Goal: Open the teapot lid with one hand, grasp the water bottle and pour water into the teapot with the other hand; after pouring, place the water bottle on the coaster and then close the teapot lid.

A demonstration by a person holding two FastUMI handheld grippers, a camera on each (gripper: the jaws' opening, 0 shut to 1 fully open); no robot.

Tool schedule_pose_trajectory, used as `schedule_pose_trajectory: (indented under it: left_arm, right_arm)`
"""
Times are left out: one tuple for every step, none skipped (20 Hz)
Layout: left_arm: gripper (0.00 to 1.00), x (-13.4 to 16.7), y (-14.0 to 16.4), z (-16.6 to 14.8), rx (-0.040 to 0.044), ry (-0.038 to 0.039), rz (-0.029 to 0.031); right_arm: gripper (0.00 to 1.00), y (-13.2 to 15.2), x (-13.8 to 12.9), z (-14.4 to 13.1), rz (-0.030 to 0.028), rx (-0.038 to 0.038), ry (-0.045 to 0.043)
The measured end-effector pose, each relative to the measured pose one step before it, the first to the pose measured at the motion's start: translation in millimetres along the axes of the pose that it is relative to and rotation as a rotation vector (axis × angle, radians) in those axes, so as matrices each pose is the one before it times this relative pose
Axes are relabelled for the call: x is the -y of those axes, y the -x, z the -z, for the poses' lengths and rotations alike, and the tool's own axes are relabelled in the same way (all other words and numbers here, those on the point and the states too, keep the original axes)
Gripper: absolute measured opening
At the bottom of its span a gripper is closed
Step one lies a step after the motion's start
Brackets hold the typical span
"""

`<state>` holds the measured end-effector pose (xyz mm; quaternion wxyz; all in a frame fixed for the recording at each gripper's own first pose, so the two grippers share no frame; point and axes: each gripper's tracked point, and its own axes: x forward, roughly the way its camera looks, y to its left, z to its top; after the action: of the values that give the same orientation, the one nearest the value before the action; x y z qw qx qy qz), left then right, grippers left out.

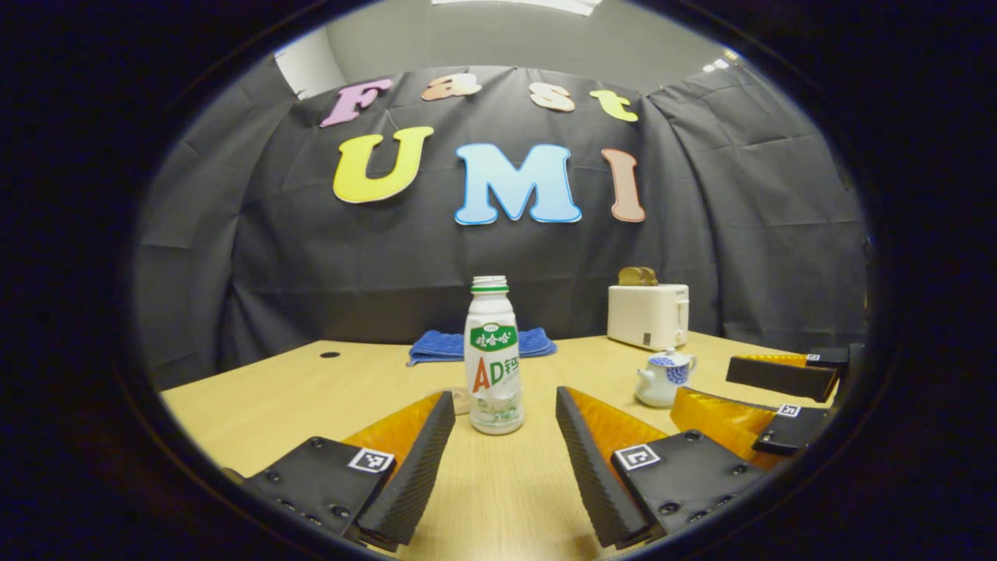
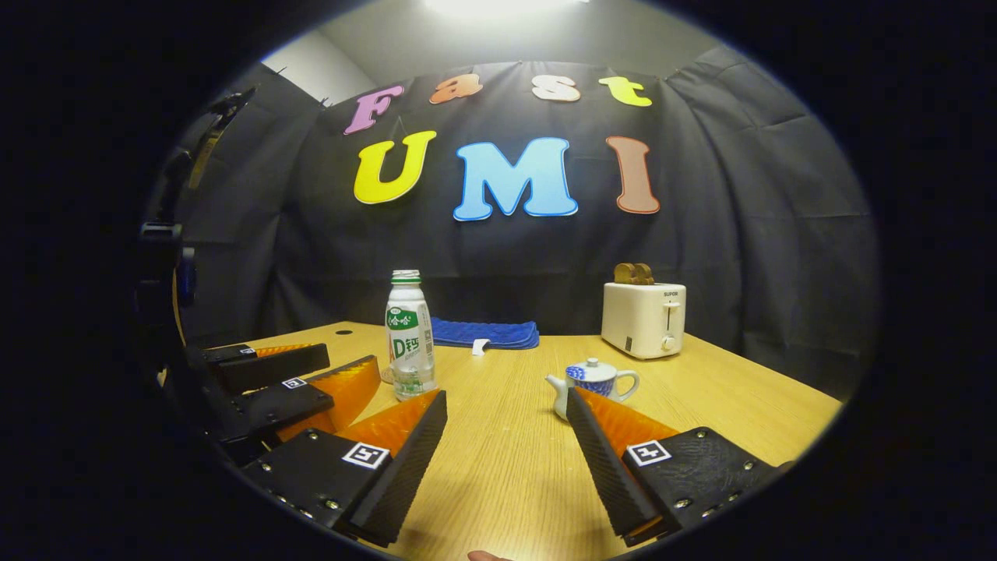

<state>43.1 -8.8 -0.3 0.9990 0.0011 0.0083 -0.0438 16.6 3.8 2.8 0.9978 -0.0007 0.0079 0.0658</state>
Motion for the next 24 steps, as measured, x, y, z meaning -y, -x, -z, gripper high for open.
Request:
schedule_pose_trajectory:
  left_arm:
    - [0.92, -5.85, -3.2, -3.97, 0.00987, 0.00816, -0.01695]
    - [0.92, -1.44, -2.42, -5.79, 0.01123, 0.01148, -0.00234]
    - [0.92, 1.81, -3.09, -5.07, 0.01002, 0.01148, 0.00846]
    - [0.93, 0.95, -4.84, -8.61, 0.02015, 0.00416, 0.01128]
    - [0.96, -1.08, -7.21, -6.28, 0.01817, -0.00441, 0.00539]
    - [1.0, -2.08, -6.12, -6.5, 0.01556, -0.00327, 0.00422]
    - [1.0, -0.11, -6.29, -5.32, 0.01019, 0.00103, 0.00956]
    - [1.0, -0.7, -6.76, -0.02, 0.00255, -0.00076, 0.00847]
    - [1.0, 0.88, -7.32, -2.41, 0.00676, 0.00135, 0.01606]
    - [1.0, 2.98, -9.15, -3.35, 0.00557, 0.00235, 0.0249]
    - [1.0, -1.27, -8.68, -0.78, -0.0007, 0.00388, 0.01216]
    - [1.0, -2.64, -7.24, 1.63, -0.00814, -0.00258, 0.00281]
    - [0.97, -2.69, -5.32, 3.43, -0.00474, -0.00329, -0.0035]
    - [1.0, -1.34, -4.46, 2.11, -0.00465, -0.00534, -0.0011]
    - [1.0, -1.28, -3.3, 4.15, -0.00579, -0.0019, -0.00137]
    - [1.0, 0.29, -1.62, 3.14, -0.0065, 0.00483, 0.00436]
    - [1.0, -0.11, 0.17, 2.82, -0.00265, 0.00769, 0.00258]
    - [1.0, -1.08, -0.29, -0.04, -0.00054, 0.00483, 0.00145]
    - [1.0, -0.45, -2.42, 1.07, 0.00033, -0.00226, -0.00195]
    - [1.0, -1.73, -3.4, 0.21, -0.0003, -0.00541, -0.00277]
    - [1.0, 0.57, -2.31, 2.77, -0.0047, -0.00795, 0.0033]
    - [1.0, 1.8, -2.51, 1.72, -0.00985, -0.01119, 0.00865]
    - [1.0, 2.15, -1.39, 2.3, -0.00505, -0.00814, 0.00891]
    - [1.0, -0.01, -2.12, -0.91, 0.00043, -0.00395, 0.00986]
  right_arm:
    - [0.95, -2.59, 5.97, -5.1, 0.00976, 0.00541, -0.00807]
    - [0.95, -2.83, 9.14, -6.09, 0.01804, 0.01234, -0.00211]
    - [0.95, -4.24, 7.74, -4.99, 0.01896, 0.01472, 0.00671]
    - [0.95, -4.3, 8.01, -5.53, 0.01498, 0.01565, 0.01122]
    - [0.95, -6.08, 6.18, -3.73, 0.01077, 0.01312, 0.00529]
    - [0.95, -6.83, 4.89, -2.58, 0.00175, 0.00299, -0.00535]
    - [0.95, -7.65, 3.19, 2.24, -0.00198, -0.01116, -0.01192]
    - [0.95, -7.91, 3.4, 1.51, 0.00165, -0.01532, -0.00951]
    - [0.95, -10.2, 7.15, 1.14, 0.01607, -0.01185, 0.00066]
    - [0.95, -11.05, 5.3, -0.14, 0.01455, -0.00809, 0.01431]
    - [0.95, -8.67, 3.02, 2.14, 0.01158, -0.01334, 0.01982]
    - [0.95, -9.97, 0.89, 1.29, 0.0006, -0.01184, 0.02271]
    - [0.95, -8.14, 0.38, 2.82, 0.00108, -0.01094, 0.01438]
    - [0.95, -7.57, 0.97, 2.0, 0.00023, -0.0104, 0.00702]
    - [0.95, -6.71, 0.34, 2.34, 0.00299, -0.00879, 0.00205]
    - [0.95, -5.06, 1.63, 3.22, 0.00536, -0.00947, 0.0038]
    - [0.95, -3.78, 1.09, 2.89, 0.00405, -0.00653, 0.00429]
    - [0.95, -2.07, 0.59, 1.16, 0.00172, -0.00123, 0.00592]
    - [0.94, -1.58, 0.55, 0.6, 0.00523, 0.00337, 0.00335]
    - [0.94, -0.85, 0.45, -0.27, 0.00177, -0.00208, -0.00041]
    - [0.94, -1.08, -0.47, 0.83, -0.00111, -0.00151, -0.00421]
    - [0.93, -1.77, 0.45, -0.37, 0.00468, -0.0002, -0.00447]
    - [0.88, -3.23, 1.26, 2.3, 0.00671, -0.00663, 0.00029]
    - [0.83, -3.01, 0.17, 0.54, 0.00126, -0.00594, -0.00384]
